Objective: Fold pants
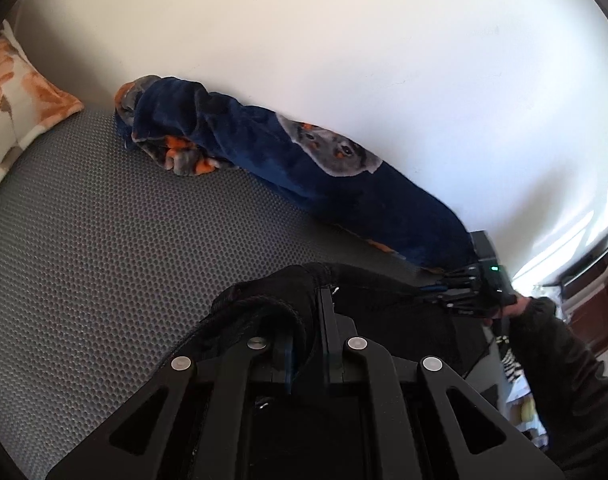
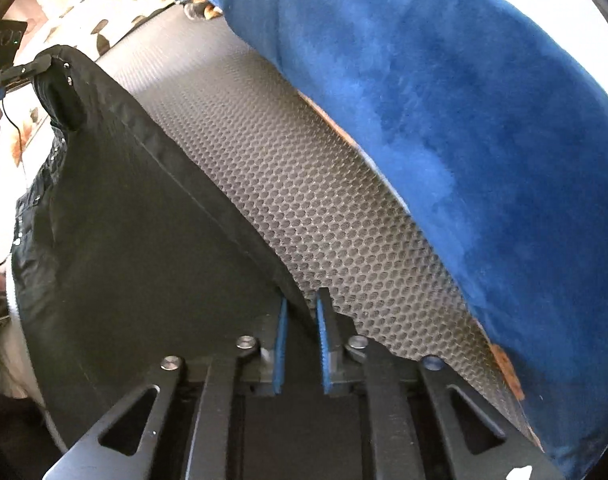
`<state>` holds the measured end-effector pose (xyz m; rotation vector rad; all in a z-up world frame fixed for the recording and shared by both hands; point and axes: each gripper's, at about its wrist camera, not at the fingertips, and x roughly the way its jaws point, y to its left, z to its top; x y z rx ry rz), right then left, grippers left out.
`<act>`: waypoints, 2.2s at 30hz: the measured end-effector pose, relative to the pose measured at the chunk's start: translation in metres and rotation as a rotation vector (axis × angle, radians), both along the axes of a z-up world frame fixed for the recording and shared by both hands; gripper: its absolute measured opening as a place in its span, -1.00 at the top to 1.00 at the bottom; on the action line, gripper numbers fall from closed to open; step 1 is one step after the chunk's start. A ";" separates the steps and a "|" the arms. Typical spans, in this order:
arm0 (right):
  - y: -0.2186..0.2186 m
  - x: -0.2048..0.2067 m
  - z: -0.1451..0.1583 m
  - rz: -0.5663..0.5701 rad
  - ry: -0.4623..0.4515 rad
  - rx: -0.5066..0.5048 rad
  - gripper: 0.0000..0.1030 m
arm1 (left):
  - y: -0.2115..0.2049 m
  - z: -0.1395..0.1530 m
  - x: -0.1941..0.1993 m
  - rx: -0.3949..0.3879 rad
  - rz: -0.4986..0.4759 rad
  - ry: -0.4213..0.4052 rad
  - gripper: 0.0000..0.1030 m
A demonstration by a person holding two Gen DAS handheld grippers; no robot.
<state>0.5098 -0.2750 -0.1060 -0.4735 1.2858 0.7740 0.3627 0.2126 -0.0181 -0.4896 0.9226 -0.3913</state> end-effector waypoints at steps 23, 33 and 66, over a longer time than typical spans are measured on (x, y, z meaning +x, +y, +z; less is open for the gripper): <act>-0.004 -0.232 0.109 -0.172 -0.260 -0.003 0.89 | 0.018 0.019 -0.139 0.091 -0.103 0.039 0.78; -0.001 -0.316 0.053 -0.206 -0.126 0.009 0.89 | 0.018 -0.048 -0.201 0.179 -0.128 0.190 0.75; 0.024 -0.360 0.006 -0.247 -0.108 -0.019 0.79 | 0.047 -0.069 -0.254 -0.169 0.251 0.359 -0.16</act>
